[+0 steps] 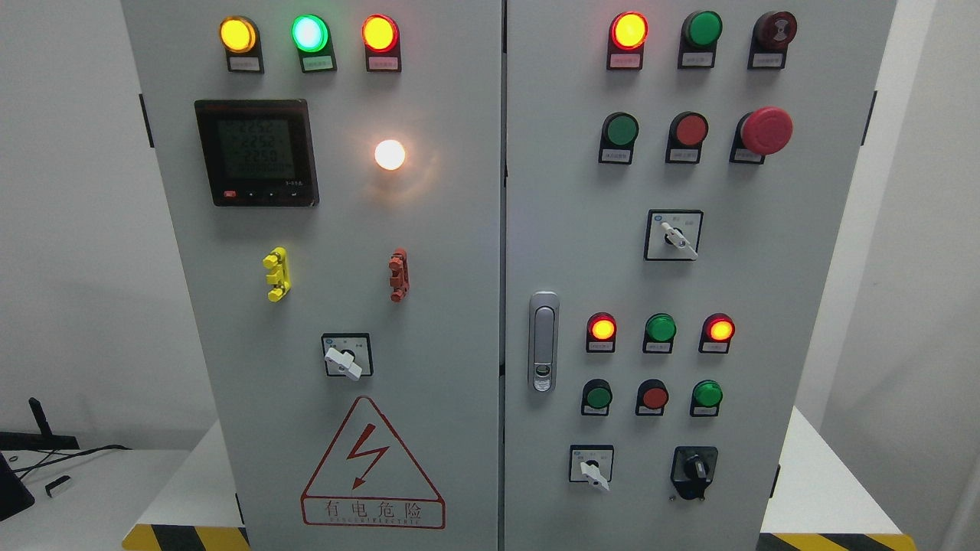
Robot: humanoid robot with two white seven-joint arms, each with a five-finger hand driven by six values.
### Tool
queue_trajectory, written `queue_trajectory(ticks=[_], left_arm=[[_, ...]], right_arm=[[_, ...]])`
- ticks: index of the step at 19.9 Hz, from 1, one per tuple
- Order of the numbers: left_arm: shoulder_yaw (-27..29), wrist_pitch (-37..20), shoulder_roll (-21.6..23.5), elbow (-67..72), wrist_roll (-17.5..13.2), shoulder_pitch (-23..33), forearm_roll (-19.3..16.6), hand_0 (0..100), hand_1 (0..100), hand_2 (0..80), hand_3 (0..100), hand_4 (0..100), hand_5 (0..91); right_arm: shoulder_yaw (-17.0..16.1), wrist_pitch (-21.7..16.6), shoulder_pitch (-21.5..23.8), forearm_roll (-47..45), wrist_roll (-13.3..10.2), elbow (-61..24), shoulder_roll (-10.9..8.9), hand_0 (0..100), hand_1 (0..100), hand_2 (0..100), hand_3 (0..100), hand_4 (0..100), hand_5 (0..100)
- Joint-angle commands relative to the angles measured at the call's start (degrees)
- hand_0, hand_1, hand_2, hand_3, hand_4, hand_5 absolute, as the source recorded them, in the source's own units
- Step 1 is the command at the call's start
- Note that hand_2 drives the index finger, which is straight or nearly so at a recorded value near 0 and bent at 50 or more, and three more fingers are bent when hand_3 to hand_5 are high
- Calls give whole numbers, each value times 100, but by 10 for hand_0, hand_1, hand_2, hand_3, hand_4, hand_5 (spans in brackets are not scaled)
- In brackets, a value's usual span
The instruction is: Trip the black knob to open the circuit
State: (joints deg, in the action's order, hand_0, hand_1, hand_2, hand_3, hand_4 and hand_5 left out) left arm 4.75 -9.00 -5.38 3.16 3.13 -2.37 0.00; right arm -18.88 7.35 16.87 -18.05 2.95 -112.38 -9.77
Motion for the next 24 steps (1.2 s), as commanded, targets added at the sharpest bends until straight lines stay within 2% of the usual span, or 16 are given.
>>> queue_trajectory(ticks=[1,8,15,24], left_arm=[[0,3,2,0,3,0,-176,120,389,0,0,0,0],[0,3,2,0,3,0,-176,120,389,0,0,0,0],[0,3,2,0,3,0,-176,120,389,0,0,0,0],[0,3,-7,0,3,0,-176,120,389,0,0,0,0]], right_arm=[[16,117,-755,266,-23,31,-51,255,663,462,1000,977,909],[367,117,-1001,706,-347,374,-51,221,744,525,1000,1000,926],[754,214,-1414,724,-436,858,-51,223,743,534,1000,1000,934],[1123,354,-1889,786,-445,1087,10,239,737,454,1000,1000,933]])
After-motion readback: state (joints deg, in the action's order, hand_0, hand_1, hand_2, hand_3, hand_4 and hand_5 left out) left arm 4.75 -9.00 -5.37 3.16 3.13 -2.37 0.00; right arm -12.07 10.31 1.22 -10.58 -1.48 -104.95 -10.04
